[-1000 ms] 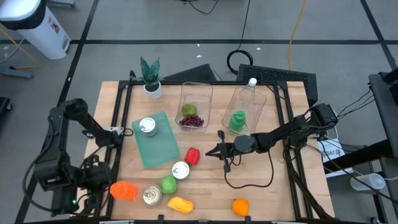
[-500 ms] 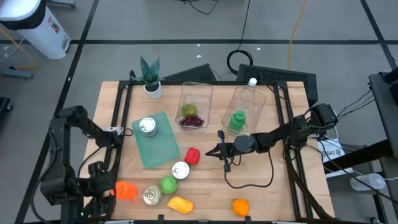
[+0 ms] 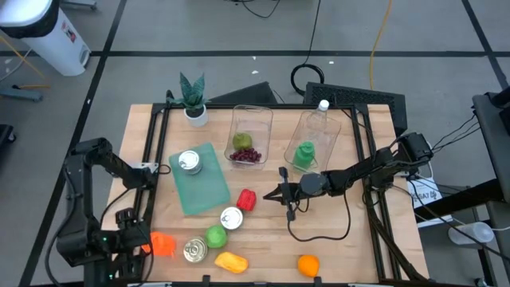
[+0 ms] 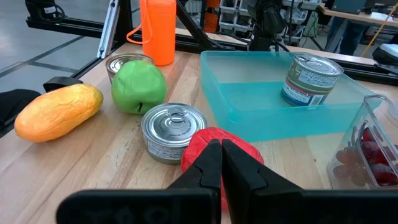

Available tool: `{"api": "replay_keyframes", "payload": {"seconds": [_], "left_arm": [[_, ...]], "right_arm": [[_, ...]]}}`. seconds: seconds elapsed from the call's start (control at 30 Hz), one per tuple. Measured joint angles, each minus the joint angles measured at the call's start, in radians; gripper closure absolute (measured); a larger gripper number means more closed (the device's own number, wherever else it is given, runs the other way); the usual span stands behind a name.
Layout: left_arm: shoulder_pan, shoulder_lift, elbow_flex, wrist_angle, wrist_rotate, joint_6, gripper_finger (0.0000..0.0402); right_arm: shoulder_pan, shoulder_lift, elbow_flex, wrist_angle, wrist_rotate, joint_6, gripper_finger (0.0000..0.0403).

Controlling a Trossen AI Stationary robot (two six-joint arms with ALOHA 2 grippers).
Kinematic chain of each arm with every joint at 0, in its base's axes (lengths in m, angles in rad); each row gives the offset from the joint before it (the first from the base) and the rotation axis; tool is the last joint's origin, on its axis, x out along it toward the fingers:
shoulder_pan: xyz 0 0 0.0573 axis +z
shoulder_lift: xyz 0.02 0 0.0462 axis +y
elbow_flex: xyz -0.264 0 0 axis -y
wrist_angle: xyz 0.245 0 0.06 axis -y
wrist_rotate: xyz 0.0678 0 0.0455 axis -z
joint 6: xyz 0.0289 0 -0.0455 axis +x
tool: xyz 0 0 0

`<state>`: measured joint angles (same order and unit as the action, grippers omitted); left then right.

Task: Pick & Place Food Item
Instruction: Put the orange water bottle into the right transparent bin

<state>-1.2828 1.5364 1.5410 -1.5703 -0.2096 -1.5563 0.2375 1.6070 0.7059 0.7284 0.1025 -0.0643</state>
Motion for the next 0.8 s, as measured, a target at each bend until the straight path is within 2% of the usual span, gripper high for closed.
{"api": "replay_keyframes", "payload": {"seconds": [0.13,0.33,0.5,0.67,0.8], "left_arm": [[0.024,0.000,0.000,-0.001,0.006,0.036,0.0106],[0.046,0.000,0.000,-0.001,0.084,0.059,0.0149],[0.053,0.000,0.000,-0.001,0.100,0.060,0.0176],[0.053,0.001,0.000,-0.001,0.098,0.060,0.0197],[0.053,0.002,-0.001,0.000,0.097,0.060,0.0197]], "right_arm": [[0.000,0.000,0.000,0.000,0.000,0.000,0.0399],[0.000,0.000,0.000,0.000,0.000,0.000,0.0398],[0.000,0.000,0.000,0.000,0.000,0.000,0.0398],[0.000,0.000,0.000,0.000,0.000,0.000,0.0398],[0.000,0.000,0.000,0.000,0.000,0.000,0.0399]]}}
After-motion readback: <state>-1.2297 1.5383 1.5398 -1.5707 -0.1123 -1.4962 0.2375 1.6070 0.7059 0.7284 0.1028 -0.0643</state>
